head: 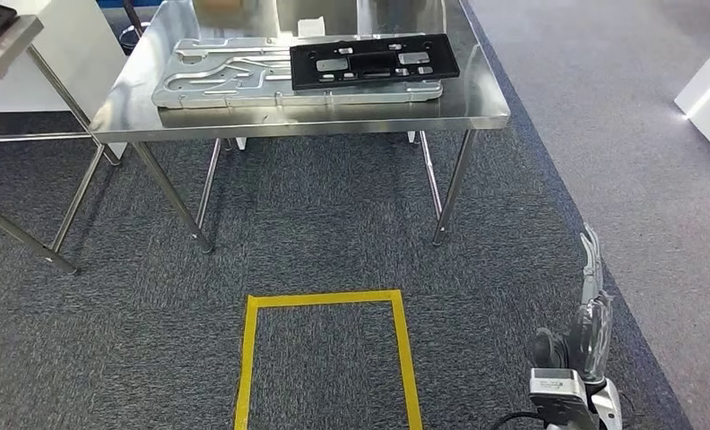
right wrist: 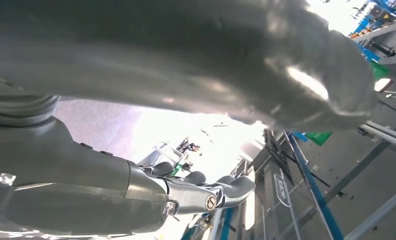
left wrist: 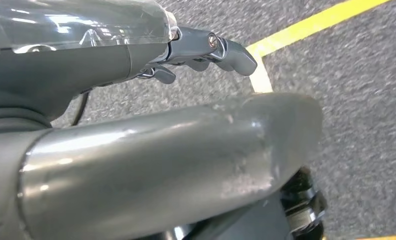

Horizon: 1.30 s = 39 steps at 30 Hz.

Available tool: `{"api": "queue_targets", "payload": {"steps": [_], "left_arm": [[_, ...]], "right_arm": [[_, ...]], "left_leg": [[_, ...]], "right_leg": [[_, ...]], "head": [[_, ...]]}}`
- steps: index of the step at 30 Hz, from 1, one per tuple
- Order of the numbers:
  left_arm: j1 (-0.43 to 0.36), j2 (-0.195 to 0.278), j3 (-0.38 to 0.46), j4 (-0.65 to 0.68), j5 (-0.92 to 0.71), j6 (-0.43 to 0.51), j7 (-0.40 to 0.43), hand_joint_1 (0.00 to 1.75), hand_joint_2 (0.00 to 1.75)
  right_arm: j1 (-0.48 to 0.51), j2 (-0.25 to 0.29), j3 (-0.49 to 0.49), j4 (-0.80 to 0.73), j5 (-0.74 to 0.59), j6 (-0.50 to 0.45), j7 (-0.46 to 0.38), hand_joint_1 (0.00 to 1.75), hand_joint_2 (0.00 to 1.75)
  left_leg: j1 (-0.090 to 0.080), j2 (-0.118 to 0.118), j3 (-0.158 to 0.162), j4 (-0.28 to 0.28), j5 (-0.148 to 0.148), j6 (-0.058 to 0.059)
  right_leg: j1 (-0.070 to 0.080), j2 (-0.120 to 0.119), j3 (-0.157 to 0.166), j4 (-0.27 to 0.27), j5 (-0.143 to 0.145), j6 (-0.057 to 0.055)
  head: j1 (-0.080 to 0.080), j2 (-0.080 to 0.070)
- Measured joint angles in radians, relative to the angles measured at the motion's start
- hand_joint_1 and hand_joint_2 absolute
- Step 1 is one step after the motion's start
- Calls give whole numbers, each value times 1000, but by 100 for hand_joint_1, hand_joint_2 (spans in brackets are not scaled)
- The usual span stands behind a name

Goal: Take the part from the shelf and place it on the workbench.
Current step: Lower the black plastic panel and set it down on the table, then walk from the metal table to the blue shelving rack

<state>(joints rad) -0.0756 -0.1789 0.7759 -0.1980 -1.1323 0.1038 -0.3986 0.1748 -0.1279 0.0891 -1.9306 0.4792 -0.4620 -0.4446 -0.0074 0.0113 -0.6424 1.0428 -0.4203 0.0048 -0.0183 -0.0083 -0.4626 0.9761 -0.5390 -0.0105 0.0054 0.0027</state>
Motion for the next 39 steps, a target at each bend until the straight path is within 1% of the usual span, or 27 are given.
{"api": "queue_targets", "payload": {"steps": [1,3,4,5,6,7,9,11,13,15,16,18,19,20,21,22,23,25,27,29,30,32,34,35,36,37,39], "left_arm": [[2,0,0,0,0,-1,1,0,0],[5,0,0,0,-2,-2,3,0,0],[6,0,0,0,-3,-3,4,0,0],[7,0,0,0,-4,-4,5,0,0],[7,0,0,0,-6,-5,6,0,0],[8,0,0,0,-7,-5,7,0,0],[7,0,0,0,-8,-6,7,0,0],[7,1,0,0,-8,-6,7,0,0],[7,1,0,0,-8,-5,7,0,0],[7,1,0,0,-9,-6,7,0,0],[7,0,0,0,-9,-6,7,0,0],[7,0,0,0,-10,-6,7,0,0],[8,0,0,0,-10,-6,7,0,0],[9,0,0,0,-10,-7,7,0,0],[10,0,0,0,-10,-7,7,0,0],[9,0,0,0,-10,-7,7,0,0],[8,-1,0,0,-11,-7,7,0,0],[5,-2,0,0,-12,-7,7,0,0],[3,-3,0,0,-16,-6,9,0,0],[4,-3,0,0,-19,-5,10,0,0],[5,-3,0,0,-19,-5,11,0,0],[4,-3,0,0,-20,-3,12,0,0],[4,-4,0,0,-21,-3,12,0,0],[4,-4,0,0,-22,-3,12,0,0],[5,-4,0,0,-23,-3,12,0,0],[5,-4,0,0,-23,-3,13,0,0],[4,-4,0,0,-24,-4,12,0,0]], "right_arm": [[2,2,1,0,-1,0,-1,0,0],[5,7,2,0,-3,0,-5,0,0],[8,9,2,1,-5,0,-8,0,0],[10,11,3,1,-6,0,-10,0,0],[11,13,3,1,-8,0,-13,0,0],[12,15,3,1,-9,0,-15,0,0],[12,20,3,1,-11,0,-17,0,0],[12,22,3,1,-12,0,-19,0,0],[12,24,4,1,-12,0,-19,0,0],[12,25,5,0,-12,-1,-20,0,0],[12,25,5,0,-12,-1,-20,0,0],[13,25,5,3,-7,0,-17,0,0],[13,26,5,5,-2,0,-13,0,0],[14,26,6,8,5,0,-9,0,0],[15,26,6,11,13,0,-5,0,0],[15,26,6,14,19,0,-2,0,0],[15,26,7,16,25,-1,1,0,0],[15,26,7,18,31,-3,5,0,0],[15,26,7,20,33,-6,8,0,0],[15,26,8,20,35,-9,11,0,0],[15,26,8,20,35,-9,13,0,0],[17,26,8,21,36,-10,14,0,0],[19,26,8,21,37,-10,15,0,0],[20,26,8,22,37,-10,16,0,0],[20,26,8,23,37,-10,17,0,0],[20,26,8,23,37,-9,19,0,0],[20,26,8,23,37,-8,23,0,0]], "left_leg": [[3,-1,-16,42,-34,-7],[7,-3,-61,171,-118,-18],[9,-3,-77,227,-143,-21],[11,-3,-77,253,-148,-22],[11,-3,-58,237,-134,-21],[11,-3,-20,184,-107,-18],[9,-5,71,41,-64,-6],[3,-7,113,-34,-57,7],[2,-7,114,-46,-55,18],[7,-5,117,-62,-46,30],[9,-4,117,-69,-41,36],[8,-4,113,-71,-37,41],[7,-6,110,-70,-37,42],[7,-9,108,-68,-37,42],[7,-14,106,-64,-37,41],[7,-21,105,-59,-38,39],[8,-28,103,-52,-40,36],[4,-44,93,-37,-45,27],[2,-58,83,-29,-44,17],[4,-67,76,-26,-43,6],[5,-62,69,-13,-53,1],[7,-40,30,70,-104,-9],[13,-26,-30,202,-164,-18],[15,-23,-49,244,-174,-20],[17,-20,-50,249,-166,-21],[17,-16,-33,215,-140,-20],[14,16,37,78,-77,-11]], "right_leg": [[-1,-1,-6,-1,7,-6],[1,-2,-22,0,19,-11],[2,-2,-29,2,24,-11],[3,-2,-36,4,28,-10],[3,-1,-41,7,31,-9],[3,-1,-45,9,32,-8],[5,-1,-48,13,34,-3],[6,-1,-51,14,37,6],[7,-2,-53,12,40,19],[7,-1,-62,30,25,29],[7,1,-80,68,1,32],[4,4,-143,193,-65,36],[4,4,-174,253,-87,38],[3,4,-191,285,-90,40],[2,5,-190,281,-72,41],[1,8,-168,237,-39,42],[-2,19,-135,169,-2,41],[-5,49,-84,61,37,37],[-2,58,-77,37,36,29],[-4,42,-78,34,41,17],[-7,33,-78,31,44,11],[-9,14,-77,27,47,1],[-6,-6,-79,27,46,-4],[-5,-17,-79,28,45,-4],[-4,-26,-78,28,44,-4],[-4,-35,-77,28,43,-3],[-2,-51,-72,28,40,1]], "head": [[-2,0],[-5,0],[-5,0],[-5,0],[-5,0],[-5,0],[-5,0],[-6,0],[-7,0],[-5,0],[-3,0],[1,0],[1,0],[1,0],[1,0],[1,0],[1,0],[1,0],[0,0],[0,0],[-2,0],[-10,0],[-15,0],[-15,0],[-15,0],[-15,0],[-15,0]]}}
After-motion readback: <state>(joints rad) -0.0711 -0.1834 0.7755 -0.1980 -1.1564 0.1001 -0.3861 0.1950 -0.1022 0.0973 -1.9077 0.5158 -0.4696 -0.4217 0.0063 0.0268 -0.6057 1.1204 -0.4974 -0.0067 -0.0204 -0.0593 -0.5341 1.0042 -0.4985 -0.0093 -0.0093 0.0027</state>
